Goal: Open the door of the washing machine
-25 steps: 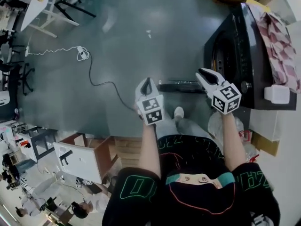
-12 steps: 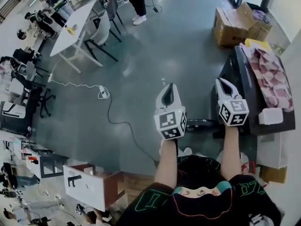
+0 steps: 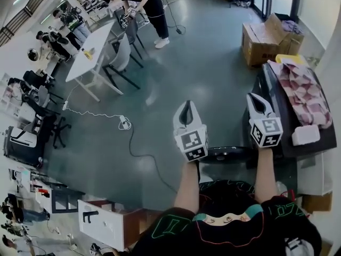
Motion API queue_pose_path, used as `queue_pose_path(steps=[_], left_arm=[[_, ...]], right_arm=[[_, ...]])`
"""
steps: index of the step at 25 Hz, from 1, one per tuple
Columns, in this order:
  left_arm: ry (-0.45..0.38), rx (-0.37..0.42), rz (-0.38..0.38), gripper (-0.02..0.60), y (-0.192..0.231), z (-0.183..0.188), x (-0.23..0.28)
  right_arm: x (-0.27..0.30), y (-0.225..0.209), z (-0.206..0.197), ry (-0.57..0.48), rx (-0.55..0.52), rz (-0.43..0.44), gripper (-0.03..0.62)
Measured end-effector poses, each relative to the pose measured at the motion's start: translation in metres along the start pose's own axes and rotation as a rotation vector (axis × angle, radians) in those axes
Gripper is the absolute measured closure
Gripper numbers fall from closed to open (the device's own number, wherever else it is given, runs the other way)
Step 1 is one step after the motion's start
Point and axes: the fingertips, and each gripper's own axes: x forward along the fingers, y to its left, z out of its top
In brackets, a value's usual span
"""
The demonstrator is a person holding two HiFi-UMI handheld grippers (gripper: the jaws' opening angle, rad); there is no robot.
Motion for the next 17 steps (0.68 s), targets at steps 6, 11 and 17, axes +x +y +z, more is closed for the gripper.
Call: queue_pose_path(steps=[6, 11, 17], left_arm=[[-0.025, 0.059, 0.019, 0.571, 0.000, 0.010, 0.008], [-0.037, 0.090, 0.025, 0.571, -0.005, 0.016, 0.015], [-0.046, 0.101, 0.013, 0.571, -0.013, 0.020, 0.022]], right_arm=[[0.003, -0.001, 0.014, -0.044, -0.024, 0.008, 0.591], [0.002, -0.008, 0.026, -0.074, -0.045, 0.010, 0.591], [-0.004, -0.023, 0.048, -0.122, -0.070, 0.000, 0.591]])
